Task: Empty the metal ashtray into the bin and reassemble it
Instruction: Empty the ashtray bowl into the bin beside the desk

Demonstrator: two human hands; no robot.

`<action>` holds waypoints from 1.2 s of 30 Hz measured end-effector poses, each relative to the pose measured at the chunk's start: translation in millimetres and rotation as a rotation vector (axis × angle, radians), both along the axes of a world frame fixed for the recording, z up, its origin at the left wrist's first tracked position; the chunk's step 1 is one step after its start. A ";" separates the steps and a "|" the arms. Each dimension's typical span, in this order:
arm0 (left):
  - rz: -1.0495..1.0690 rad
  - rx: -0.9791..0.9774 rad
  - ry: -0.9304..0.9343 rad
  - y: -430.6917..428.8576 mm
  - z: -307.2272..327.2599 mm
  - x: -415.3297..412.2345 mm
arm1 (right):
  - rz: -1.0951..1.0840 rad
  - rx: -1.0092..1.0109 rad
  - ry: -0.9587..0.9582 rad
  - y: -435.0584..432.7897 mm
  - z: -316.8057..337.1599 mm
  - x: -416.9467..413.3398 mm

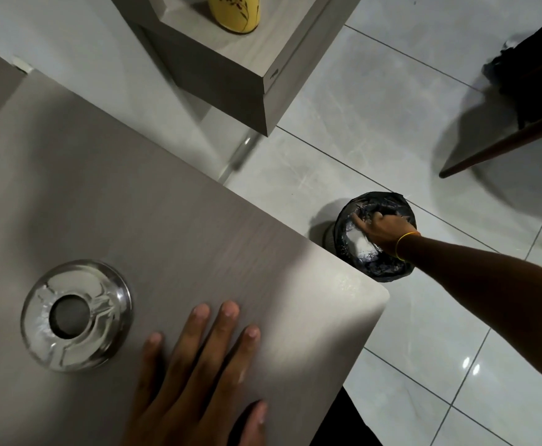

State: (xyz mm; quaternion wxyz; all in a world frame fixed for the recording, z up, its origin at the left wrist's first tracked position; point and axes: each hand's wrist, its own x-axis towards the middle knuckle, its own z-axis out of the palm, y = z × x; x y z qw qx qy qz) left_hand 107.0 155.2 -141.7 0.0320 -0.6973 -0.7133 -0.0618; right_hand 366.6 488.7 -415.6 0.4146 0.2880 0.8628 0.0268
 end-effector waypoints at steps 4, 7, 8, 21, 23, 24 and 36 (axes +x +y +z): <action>0.013 -0.003 0.002 0.9 0.6 2.8 | -0.012 0.012 -0.002 5.3 -1.8 -8.7; -0.011 -0.007 0.005 1.3 2.1 2.3 | -0.028 0.004 0.041 2.9 -6.7 -11.5; -0.016 -0.011 0.002 1.6 2.5 2.0 | -0.040 -0.015 0.060 1.9 -7.6 -11.9; -0.001 -0.083 -0.058 -4.7 -8.7 -4.5 | -1.000 -0.031 0.379 14.3 10.5 14.3; 0.001 -0.124 -0.096 -6.8 -10.0 -5.8 | -1.230 -0.076 0.461 9.3 35.9 23.6; 0.002 -0.140 -0.110 -8.3 -8.2 -5.9 | -1.318 -0.093 0.527 3.0 56.4 24.5; 0.102 -0.230 -0.209 2.0 2.8 16.0 | -1.522 -0.213 1.270 -102.3 330.3 -45.1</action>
